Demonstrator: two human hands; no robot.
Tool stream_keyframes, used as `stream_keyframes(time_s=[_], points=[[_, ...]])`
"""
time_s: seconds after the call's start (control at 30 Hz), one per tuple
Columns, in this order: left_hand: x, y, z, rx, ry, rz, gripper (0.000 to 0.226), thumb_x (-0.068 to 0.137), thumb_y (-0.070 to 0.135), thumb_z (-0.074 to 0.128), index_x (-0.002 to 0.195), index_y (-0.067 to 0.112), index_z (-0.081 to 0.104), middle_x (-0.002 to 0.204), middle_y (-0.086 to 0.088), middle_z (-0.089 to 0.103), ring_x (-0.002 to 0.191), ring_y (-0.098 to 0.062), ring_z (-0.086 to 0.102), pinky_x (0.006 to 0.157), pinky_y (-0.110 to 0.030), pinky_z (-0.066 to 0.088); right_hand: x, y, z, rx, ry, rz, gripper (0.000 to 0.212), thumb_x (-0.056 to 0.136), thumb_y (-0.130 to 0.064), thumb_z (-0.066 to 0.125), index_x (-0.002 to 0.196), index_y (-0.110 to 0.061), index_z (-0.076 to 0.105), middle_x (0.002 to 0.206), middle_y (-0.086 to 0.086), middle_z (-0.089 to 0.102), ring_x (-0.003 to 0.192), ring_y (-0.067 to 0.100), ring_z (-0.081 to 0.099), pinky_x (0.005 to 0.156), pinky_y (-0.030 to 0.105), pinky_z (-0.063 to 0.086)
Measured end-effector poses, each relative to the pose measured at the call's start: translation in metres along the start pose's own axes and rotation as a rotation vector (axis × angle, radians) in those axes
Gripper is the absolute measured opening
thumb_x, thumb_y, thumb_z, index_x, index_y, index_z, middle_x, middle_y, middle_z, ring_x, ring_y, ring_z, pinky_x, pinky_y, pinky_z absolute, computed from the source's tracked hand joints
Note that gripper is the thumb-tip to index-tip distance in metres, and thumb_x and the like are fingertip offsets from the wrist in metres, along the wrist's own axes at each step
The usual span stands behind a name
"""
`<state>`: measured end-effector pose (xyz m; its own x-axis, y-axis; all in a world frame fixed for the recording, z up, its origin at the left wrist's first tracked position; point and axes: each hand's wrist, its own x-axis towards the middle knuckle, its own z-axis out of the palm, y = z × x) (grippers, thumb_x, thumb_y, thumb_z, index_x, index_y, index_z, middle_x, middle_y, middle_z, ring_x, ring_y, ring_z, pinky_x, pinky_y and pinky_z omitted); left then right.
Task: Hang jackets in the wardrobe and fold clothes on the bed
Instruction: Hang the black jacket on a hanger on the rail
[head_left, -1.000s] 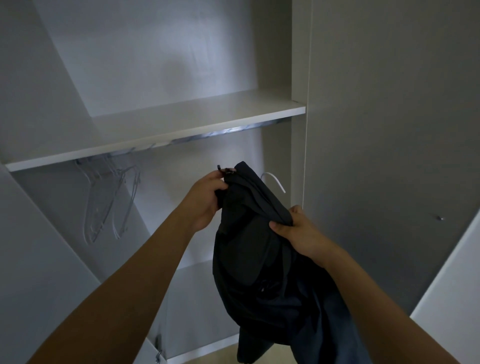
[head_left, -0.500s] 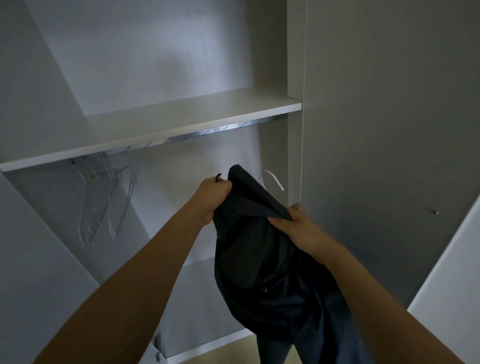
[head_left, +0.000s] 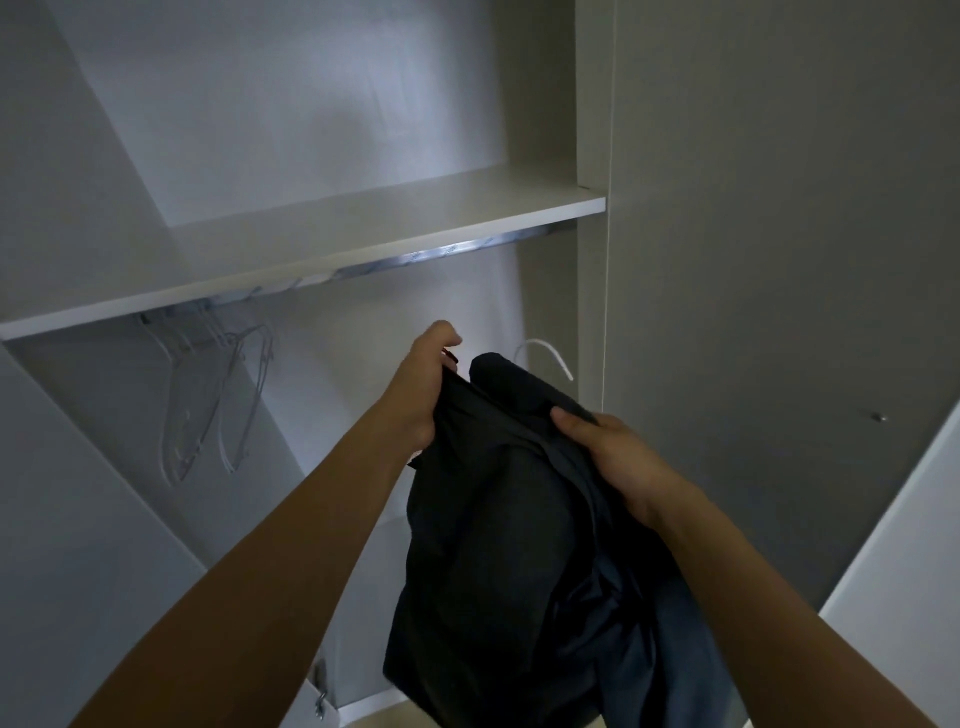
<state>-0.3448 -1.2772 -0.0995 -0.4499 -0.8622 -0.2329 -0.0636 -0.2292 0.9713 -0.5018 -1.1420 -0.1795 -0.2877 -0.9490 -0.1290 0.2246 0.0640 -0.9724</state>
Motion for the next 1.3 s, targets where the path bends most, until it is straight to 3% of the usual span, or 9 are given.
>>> stream_keyframes(time_s=[0.2, 0.27, 0.33, 0.43, 0.57, 0.73, 0.87, 1.13, 1.3], points=[[0.016, -0.030, -0.047, 0.513, 0.045, 0.129, 0.021, 0.093, 0.029, 0.061, 0.085, 0.010, 0.066, 0.083, 0.002, 0.066, 0.080, -0.014, 0.058, 0.066, -0.020, 0.041, -0.004, 0.001, 0.004, 0.061, 0.002, -0.041, 0.031, 0.098, -0.036, 0.053, 0.121, -0.017, 0.064, 0.112, 0.008, 0.072, 0.104, 0.025, 0.068, 0.091, 0.035, 0.054], [0.014, -0.034, -0.049, 0.521, -0.042, 0.207, 0.016, 0.097, 0.020, 0.056, 0.107, 0.021, 0.068, 0.104, 0.007, 0.068, 0.094, -0.009, 0.058, 0.070, -0.016, 0.040, -0.008, -0.001, 0.005, 0.081, -0.028, -0.025, 0.032, 0.097, -0.033, 0.055, 0.120, -0.014, 0.064, 0.116, 0.012, 0.070, 0.108, 0.029, 0.066, 0.098, 0.040, 0.049], [0.012, -0.032, -0.044, 0.423, -0.156, 0.292, 0.039, 0.097, 0.005, 0.050, 0.118, 0.036, 0.063, 0.110, 0.008, 0.070, 0.086, -0.007, 0.059, 0.067, -0.017, 0.042, -0.012, -0.002, 0.004, 0.107, -0.045, -0.019, 0.035, 0.093, -0.032, 0.058, 0.121, -0.012, 0.063, 0.118, 0.014, 0.069, 0.111, 0.031, 0.065, 0.102, 0.043, 0.046], [0.011, -0.023, -0.036, 0.275, -0.329, 0.371, 0.063, 0.089, -0.008, 0.050, 0.124, 0.043, 0.061, 0.092, 0.009, 0.071, 0.067, -0.008, 0.059, 0.058, -0.023, 0.047, -0.017, -0.005, 0.000, 0.168, -0.035, -0.013, 0.048, 0.085, -0.033, 0.062, 0.127, -0.009, 0.060, 0.120, 0.015, 0.067, 0.113, 0.032, 0.063, 0.104, 0.044, 0.045], [0.007, -0.015, -0.027, 0.372, -0.511, 0.494, 0.064, 0.087, 0.001, 0.059, 0.136, 0.042, 0.051, 0.073, 0.015, 0.065, 0.061, -0.007, 0.053, 0.061, -0.025, 0.048, -0.026, -0.010, -0.010, 0.238, -0.039, -0.020, 0.048, 0.085, -0.030, 0.060, 0.127, -0.007, 0.060, 0.122, 0.016, 0.066, 0.113, 0.033, 0.063, 0.100, 0.043, 0.047], [0.000, -0.010, -0.019, 0.354, -0.522, 0.507, 0.050, 0.090, 0.017, 0.062, 0.132, 0.041, 0.050, 0.069, 0.011, 0.059, 0.059, -0.011, 0.047, 0.060, -0.024, 0.046, -0.035, -0.008, -0.015, 0.275, -0.045, 0.010, 0.042, 0.088, -0.024, 0.057, 0.124, -0.004, 0.061, 0.120, 0.018, 0.066, 0.111, 0.034, 0.064, 0.095, 0.041, 0.051], [-0.007, -0.003, -0.011, 0.449, -0.495, 0.472, 0.017, 0.098, 0.027, 0.056, 0.100, 0.014, 0.066, 0.083, -0.024, 0.058, 0.055, -0.014, 0.042, 0.059, -0.028, 0.038, -0.038, -0.010, -0.017, 0.212, -0.019, 0.044, 0.033, 0.094, -0.015, 0.052, 0.123, -0.001, 0.061, 0.118, 0.019, 0.067, 0.110, 0.036, 0.064, 0.097, 0.043, 0.049], [-0.010, 0.005, 0.009, 0.646, -0.404, 0.533, 0.024, 0.098, 0.021, 0.056, 0.076, 0.011, 0.062, 0.057, 0.011, 0.055, 0.050, -0.004, 0.044, 0.052, -0.014, 0.037, -0.038, -0.015, -0.007, -0.009, 0.037, -0.128, 0.057, 0.062, -0.053, 0.084, 0.111, -0.028, 0.070, 0.115, 0.001, 0.070, 0.105, 0.017, 0.068, 0.092, 0.032, 0.052], [-0.014, 0.003, 0.019, 0.529, -0.472, 0.568, 0.014, 0.099, 0.004, 0.052, 0.095, 0.007, 0.065, 0.062, 0.011, 0.057, 0.047, 0.002, 0.044, 0.051, -0.010, 0.036, -0.027, -0.008, -0.001, -0.256, 0.124, -0.237, 0.015, 0.076, -0.031, 0.080, 0.080, -0.018, 0.075, 0.107, 0.019, 0.064, 0.092, 0.023, 0.068, 0.084, 0.031, 0.053]])
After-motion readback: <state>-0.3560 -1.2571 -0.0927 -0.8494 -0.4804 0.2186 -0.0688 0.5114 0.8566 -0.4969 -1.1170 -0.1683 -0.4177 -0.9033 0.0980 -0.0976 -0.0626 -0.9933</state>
